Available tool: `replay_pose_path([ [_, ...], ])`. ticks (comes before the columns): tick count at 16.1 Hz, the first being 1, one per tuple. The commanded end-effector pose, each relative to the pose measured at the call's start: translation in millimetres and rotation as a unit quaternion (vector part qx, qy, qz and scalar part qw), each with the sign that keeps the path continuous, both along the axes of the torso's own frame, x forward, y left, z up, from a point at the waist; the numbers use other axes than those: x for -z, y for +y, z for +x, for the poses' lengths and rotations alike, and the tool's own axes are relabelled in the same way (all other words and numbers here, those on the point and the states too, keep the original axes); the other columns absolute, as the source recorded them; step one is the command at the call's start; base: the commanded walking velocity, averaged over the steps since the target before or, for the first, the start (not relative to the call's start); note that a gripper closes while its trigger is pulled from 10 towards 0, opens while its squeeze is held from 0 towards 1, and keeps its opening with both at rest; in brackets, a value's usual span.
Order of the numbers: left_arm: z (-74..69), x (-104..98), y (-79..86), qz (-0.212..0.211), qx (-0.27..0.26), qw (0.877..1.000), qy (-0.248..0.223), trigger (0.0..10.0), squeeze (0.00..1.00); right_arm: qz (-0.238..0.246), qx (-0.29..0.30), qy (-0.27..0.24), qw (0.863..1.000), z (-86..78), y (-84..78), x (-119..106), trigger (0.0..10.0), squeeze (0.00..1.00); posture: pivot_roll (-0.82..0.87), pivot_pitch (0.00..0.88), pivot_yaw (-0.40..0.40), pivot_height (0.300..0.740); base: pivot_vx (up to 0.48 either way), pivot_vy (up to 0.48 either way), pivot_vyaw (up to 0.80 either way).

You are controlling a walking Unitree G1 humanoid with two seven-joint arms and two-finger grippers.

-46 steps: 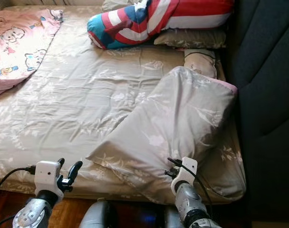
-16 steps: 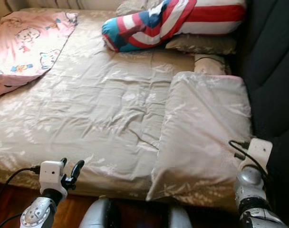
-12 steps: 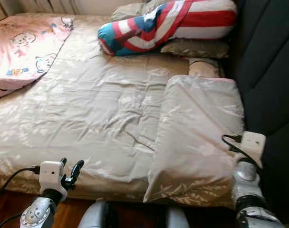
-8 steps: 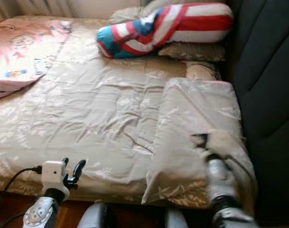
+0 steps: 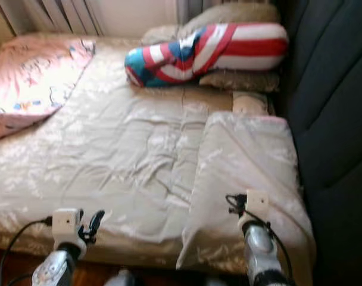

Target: Clean up the room

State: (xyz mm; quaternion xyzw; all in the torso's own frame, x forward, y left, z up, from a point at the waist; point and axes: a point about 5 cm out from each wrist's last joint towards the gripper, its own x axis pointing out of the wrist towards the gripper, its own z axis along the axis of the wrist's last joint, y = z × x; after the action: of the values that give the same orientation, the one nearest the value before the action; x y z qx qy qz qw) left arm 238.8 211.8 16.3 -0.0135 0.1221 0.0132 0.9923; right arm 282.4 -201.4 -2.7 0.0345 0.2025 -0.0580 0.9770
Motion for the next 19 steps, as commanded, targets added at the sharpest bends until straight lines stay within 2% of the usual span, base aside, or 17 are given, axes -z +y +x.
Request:
replay_pose_path([
  [1,-5.8,11,2.1,-0.004,-0.004,1.0,0.024,10.0,0.0,-0.002,0.005,0.023,1.0,-9.2,-2.2,9,10.0,0.0,0.05,0.128,-0.027,0.74,0.0,0.0,0.0],
  [3,-11.2,28,2.8,-0.003,0.0,0.998,0.065,10.0,0.0,0.008,0.029,0.041,0.999,-20.8,-9.2,18,10.0,0.0,0.05,0.119,-0.031,0.74,0.0,0.0,0.0],
  [5,-21.0,51,3.7,0.002,-0.004,0.991,0.131,10.0,0.0,-0.001,0.026,0.098,0.995,-42.0,-11.0,37,10.0,0.0,0.06,0.106,-0.037,0.74,0.0,0.0,0.0],
  [6,-23.6,56,4.1,0.004,-0.005,0.989,0.148,10.0,0.0,0.0,0.029,0.109,0.994,-46.9,-11.6,41,10.0,0.0,0.06,0.103,-0.038,0.74,0.0,0.0,0.0],
  [9,-38.3,76,4.2,0.008,-0.016,0.975,0.22,10.0,0.0,-0.001,0.053,0.191,0.98,-77.3,-15.5,63,10.0,0.0,0.06,0.091,-0.037,0.74,0.0,0.0,0.0],
  [11,-45.2,83,3.6,0.001,-0.027,0.97,0.242,10.0,0.0,0.0,0.046,0.192,0.98,-78.0,-11.4,64,10.0,0.0,0.06,0.09,-0.036,0.74,0.0,0.0,0.0],
  [12,-47.8,85,2.3,-0.002,-0.029,0.968,0.248,10.0,0.0,0.011,0.046,0.179,0.983,-73.4,-7.9,62,10.0,0.94,0.05,0.09,-0.034,0.74,0.0,0.0,0.0],
  [13,-49.1,86,0.7,-0.001,-0.025,0.967,0.253,10.0,0.0,0.01,0.043,0.176,0.983,-71.3,-6.6,61,10.0,1.0,0.05,0.09,-0.034,0.74,0.0,0.0,0.0],
  [19,-56.1,92,-1.2,0.003,-0.024,0.96,0.279,10.0,0.0,0.001,0.036,0.198,0.98,-77.1,-4.8,65,10.0,1.0,0.05,0.094,-0.037,0.74,0.0,0.0,0.0],
])
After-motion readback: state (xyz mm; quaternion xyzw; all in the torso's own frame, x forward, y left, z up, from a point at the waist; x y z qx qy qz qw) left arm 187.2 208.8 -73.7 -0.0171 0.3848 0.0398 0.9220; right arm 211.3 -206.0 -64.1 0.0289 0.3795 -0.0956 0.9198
